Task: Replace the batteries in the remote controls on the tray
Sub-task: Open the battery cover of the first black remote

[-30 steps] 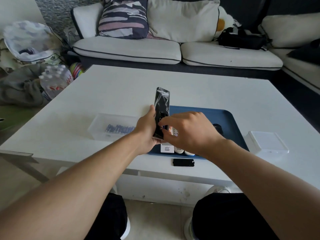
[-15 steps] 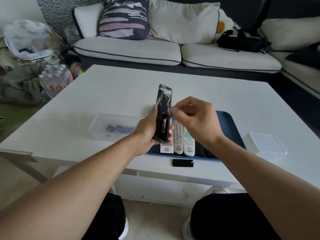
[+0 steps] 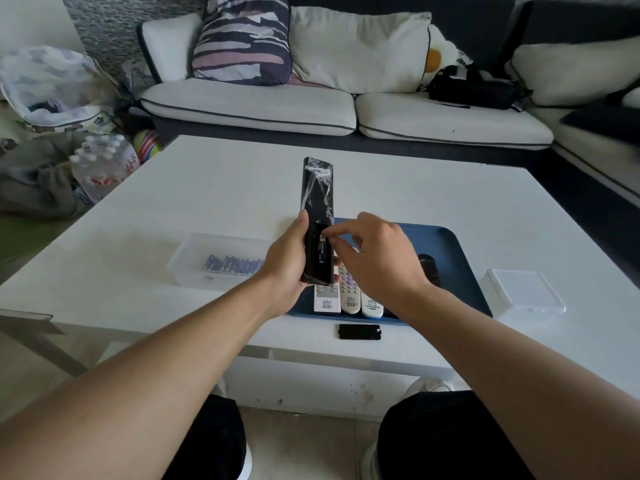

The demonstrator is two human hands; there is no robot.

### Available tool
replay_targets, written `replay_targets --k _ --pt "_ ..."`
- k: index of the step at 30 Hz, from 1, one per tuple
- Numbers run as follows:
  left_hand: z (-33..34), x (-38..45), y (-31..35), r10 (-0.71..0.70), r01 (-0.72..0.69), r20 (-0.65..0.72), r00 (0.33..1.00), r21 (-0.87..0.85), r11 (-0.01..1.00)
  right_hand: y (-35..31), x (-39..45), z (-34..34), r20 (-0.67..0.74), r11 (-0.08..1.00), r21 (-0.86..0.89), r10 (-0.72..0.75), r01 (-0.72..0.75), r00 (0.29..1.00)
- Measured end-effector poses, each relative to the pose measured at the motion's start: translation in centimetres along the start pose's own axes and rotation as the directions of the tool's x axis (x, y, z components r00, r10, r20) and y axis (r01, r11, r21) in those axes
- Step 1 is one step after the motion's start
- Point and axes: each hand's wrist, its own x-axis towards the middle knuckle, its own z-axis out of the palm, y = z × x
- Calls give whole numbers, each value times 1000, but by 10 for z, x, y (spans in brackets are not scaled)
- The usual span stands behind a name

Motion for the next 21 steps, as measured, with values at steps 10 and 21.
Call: replay_targets --k 10,21 --pt "-4 -1 -5 102 -109 42 994 285 952 4 9 5 127 997 67 19 -27 992" --pt "-4 7 -16 159 -149 14 987 433 889 4 8 6 227 933 223 232 -282 946"
